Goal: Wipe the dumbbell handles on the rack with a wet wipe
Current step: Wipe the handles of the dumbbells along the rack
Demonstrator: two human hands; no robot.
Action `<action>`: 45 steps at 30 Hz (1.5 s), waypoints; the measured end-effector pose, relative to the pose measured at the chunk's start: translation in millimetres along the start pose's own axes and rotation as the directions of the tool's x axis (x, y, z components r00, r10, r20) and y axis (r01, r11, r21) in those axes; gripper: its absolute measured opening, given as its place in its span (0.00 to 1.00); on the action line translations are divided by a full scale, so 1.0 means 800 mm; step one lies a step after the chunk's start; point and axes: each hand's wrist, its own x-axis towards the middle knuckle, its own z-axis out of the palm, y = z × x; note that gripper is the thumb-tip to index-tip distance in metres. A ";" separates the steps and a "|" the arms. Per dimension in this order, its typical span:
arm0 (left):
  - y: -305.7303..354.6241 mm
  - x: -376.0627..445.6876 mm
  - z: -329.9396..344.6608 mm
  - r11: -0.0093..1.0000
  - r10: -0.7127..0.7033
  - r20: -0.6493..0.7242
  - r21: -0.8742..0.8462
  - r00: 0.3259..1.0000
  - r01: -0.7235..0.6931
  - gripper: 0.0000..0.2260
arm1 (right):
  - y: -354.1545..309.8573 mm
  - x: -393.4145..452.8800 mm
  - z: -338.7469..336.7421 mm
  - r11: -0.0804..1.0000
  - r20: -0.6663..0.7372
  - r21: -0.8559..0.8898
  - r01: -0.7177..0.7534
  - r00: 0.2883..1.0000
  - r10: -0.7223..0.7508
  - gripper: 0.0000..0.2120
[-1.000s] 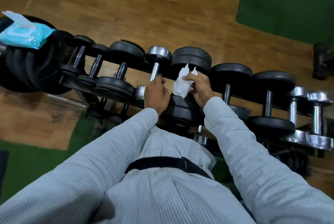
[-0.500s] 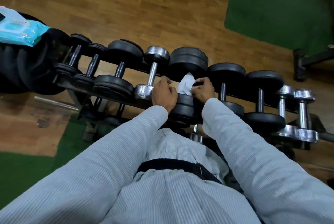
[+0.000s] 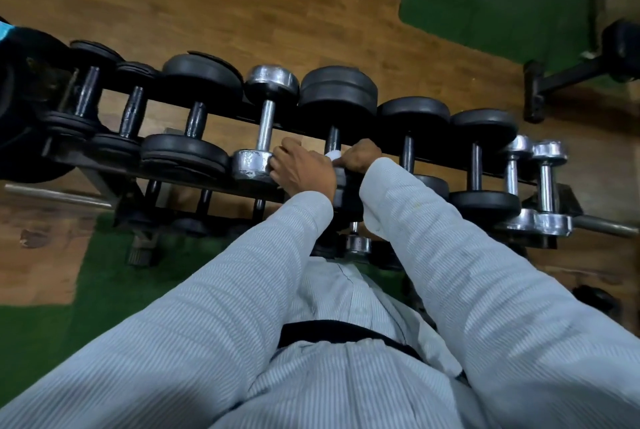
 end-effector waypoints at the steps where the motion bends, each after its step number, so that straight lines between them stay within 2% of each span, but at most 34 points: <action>1: -0.001 0.002 0.002 1.000 -0.002 -0.004 0.003 1.000 0.002 0.11 | -0.003 0.003 -0.002 0.999 0.039 -0.032 0.005 0.999 -0.004 0.28; 4: -0.005 0.005 0.009 1.000 0.009 -0.015 0.011 1.000 -0.008 0.10 | -0.005 0.018 -0.007 0.995 0.123 -0.084 0.049 0.992 -0.038 0.26; 8: -0.003 0.004 0.011 1.000 -0.015 -0.058 -0.028 0.998 0.013 0.11 | 0.010 0.036 -0.007 0.983 0.130 -0.084 0.161 0.980 -0.149 0.14; 10: -0.003 0.003 0.011 0.999 -0.027 -0.063 -0.036 0.998 0.025 0.12 | 0.014 0.043 -0.008 0.975 0.201 -0.128 0.180 0.968 -0.152 0.07; 14: -0.002 0.001 0.011 0.997 -0.046 -0.089 -0.061 0.995 0.041 0.13 | 0.014 0.053 -0.014 0.966 0.306 -0.146 0.215 0.938 -0.162 0.02; 17: 0.000 0.003 0.011 0.996 -0.060 -0.099 -0.076 0.993 0.053 0.13 | 0.013 0.063 -0.009 0.967 0.338 -0.137 0.216 0.928 -0.159 0.09; 19: 0.001 0.003 0.010 0.996 -0.055 -0.113 -0.083 0.992 0.045 0.14 | 0.013 0.065 -0.006 0.961 0.386 -0.129 0.245 0.905 -0.179 0.04; 20: 0.001 0.003 0.010 0.996 -0.049 -0.115 -0.081 0.992 0.040 0.15 | 0.014 0.063 -0.005 0.959 0.420 -0.120 0.259 0.888 -0.187 0.06; 21: 0.000 0.004 0.011 0.996 -0.048 -0.113 -0.079 0.992 0.039 0.15 | 0.015 0.061 -0.004 0.965 0.441 -0.086 0.246 0.878 -0.184 0.08; 23: -0.001 0.005 0.012 0.996 -0.049 -0.108 -0.076 0.993 0.040 0.17 | 0.015 0.057 -0.003 0.988 0.533 0.089 0.127 0.832 -0.155 0.08; 25: -0.002 0.006 0.013 0.997 -0.042 -0.100 -0.074 0.994 0.034 0.18 | 0.017 0.065 0.002 0.981 0.604 0.194 0.021 0.785 -0.136 0.15; 28: -0.003 0.006 0.014 0.996 -0.041 -0.100 -0.084 0.994 0.032 0.17 | 0.012 0.059 -0.008 0.946 0.694 0.291 -0.142 0.712 -0.107 0.13; 30: -0.002 0.008 0.014 0.995 -0.057 -0.104 -0.086 0.993 0.049 0.17 | 0.006 0.050 -0.013 0.839 0.741 0.448 -0.309 0.654 -0.155 0.06; 32: 0.000 0.008 0.014 0.994 -0.081 -0.111 -0.085 0.990 0.072 0.17 | 0.003 0.056 -0.006 0.702 0.755 0.570 -0.428 0.611 -0.240 0.06; 33: 0.001 0.008 0.014 0.993 -0.088 -0.113 -0.088 0.990 0.079 0.17 | 0.001 0.056 -0.003 0.690 0.758 0.582 -0.431 0.595 -0.268 0.05; 36: 0.003 0.008 0.013 0.992 -0.091 -0.116 -0.103 0.989 0.079 0.16 | -0.008 0.053 0.009 0.776 0.779 0.524 -0.350 0.566 -0.271 0.03; 37: 0.003 0.008 0.012 0.993 -0.086 -0.108 -0.093 0.990 0.076 0.16 | -0.012 0.052 0.014 0.814 0.774 0.488 -0.315 0.587 -0.237 0.04; 39: 0.003 0.007 0.011 0.995 -0.077 -0.086 -0.072 0.993 0.071 0.14 | -0.013 0.054 0.018 0.877 0.715 0.408 -0.253 0.686 -0.134 0.09; 41: 0.002 0.008 0.010 0.995 -0.077 -0.090 -0.071 0.993 0.071 0.14 | -0.005 0.060 0.017 0.927 0.613 0.328 -0.182 0.787 -0.063 0.21; 44: 0.004 0.008 0.009 0.995 -0.082 -0.074 -0.061 0.994 0.077 0.12 | 0.004 0.053 0.006 0.982 0.499 0.181 -0.053 0.865 -0.045 0.44; 45: 0.005 0.008 0.009 0.995 -0.081 -0.068 -0.057 0.994 0.078 0.12 | 0.006 0.049 0.004 0.984 0.449 0.178 -0.022 0.892 -0.061 0.47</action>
